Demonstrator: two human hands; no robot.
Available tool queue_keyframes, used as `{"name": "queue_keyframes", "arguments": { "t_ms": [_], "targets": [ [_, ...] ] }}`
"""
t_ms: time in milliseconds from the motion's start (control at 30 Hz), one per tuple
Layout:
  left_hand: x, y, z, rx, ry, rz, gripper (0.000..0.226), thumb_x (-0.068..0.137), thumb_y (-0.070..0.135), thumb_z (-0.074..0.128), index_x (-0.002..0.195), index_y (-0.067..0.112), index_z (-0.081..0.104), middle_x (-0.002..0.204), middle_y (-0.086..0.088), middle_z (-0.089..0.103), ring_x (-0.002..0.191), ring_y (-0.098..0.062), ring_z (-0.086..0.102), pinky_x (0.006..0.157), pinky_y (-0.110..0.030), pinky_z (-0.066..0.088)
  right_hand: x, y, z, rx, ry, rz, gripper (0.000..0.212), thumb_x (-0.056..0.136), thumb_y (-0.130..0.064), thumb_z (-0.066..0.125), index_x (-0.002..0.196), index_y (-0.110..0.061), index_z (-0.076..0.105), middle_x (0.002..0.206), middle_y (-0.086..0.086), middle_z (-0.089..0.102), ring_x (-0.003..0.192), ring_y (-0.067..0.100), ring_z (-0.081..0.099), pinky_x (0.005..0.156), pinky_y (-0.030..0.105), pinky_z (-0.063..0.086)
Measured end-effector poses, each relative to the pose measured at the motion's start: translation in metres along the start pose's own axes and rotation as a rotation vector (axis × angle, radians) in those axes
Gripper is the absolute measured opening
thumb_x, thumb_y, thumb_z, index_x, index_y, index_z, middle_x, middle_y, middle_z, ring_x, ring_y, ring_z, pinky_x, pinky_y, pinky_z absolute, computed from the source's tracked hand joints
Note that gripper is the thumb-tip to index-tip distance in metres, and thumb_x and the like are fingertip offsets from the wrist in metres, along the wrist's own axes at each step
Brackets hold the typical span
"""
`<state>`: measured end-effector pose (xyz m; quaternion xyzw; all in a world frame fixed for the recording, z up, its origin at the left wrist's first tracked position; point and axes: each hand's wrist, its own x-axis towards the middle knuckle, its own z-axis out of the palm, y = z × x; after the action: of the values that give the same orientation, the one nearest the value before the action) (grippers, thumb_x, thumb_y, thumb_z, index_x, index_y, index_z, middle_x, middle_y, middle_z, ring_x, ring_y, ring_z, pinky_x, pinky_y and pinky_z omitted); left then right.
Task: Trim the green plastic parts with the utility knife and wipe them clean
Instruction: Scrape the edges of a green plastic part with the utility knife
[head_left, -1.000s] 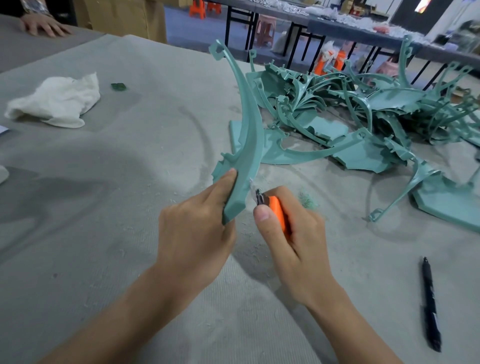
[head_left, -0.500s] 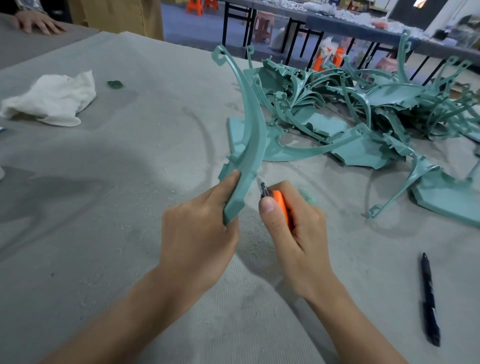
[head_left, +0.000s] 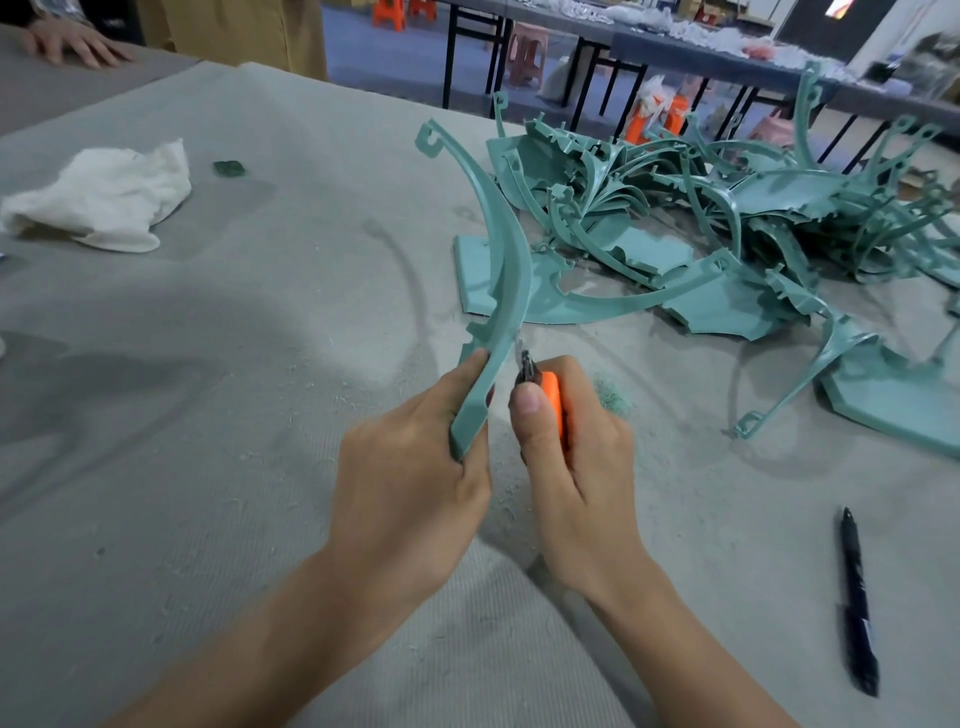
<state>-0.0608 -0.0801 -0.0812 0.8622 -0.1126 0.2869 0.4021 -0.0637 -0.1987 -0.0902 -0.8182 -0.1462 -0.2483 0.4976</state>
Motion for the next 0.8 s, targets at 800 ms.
{"name": "queue_keyframes", "arguments": {
  "t_ms": [800],
  "targets": [
    [-0.0018, 0.0001, 0.0007, -0.038, 0.073, 0.061, 0.015, 0.089, 0.014, 0.058, 0.075, 0.008, 0.06, 0.045, 0.022, 0.016, 0.046, 0.015, 0.036, 0.052, 0.007, 0.023, 0.0021, -0.0002, -0.0014, -0.001, 0.033, 0.0, 0.048, 0.099, -0.062, 0.033, 0.074, -0.022, 0.042, 0.061, 0.002, 0.042, 0.049, 0.016, 0.039, 0.047, 0.024, 0.032]
  ]
}}
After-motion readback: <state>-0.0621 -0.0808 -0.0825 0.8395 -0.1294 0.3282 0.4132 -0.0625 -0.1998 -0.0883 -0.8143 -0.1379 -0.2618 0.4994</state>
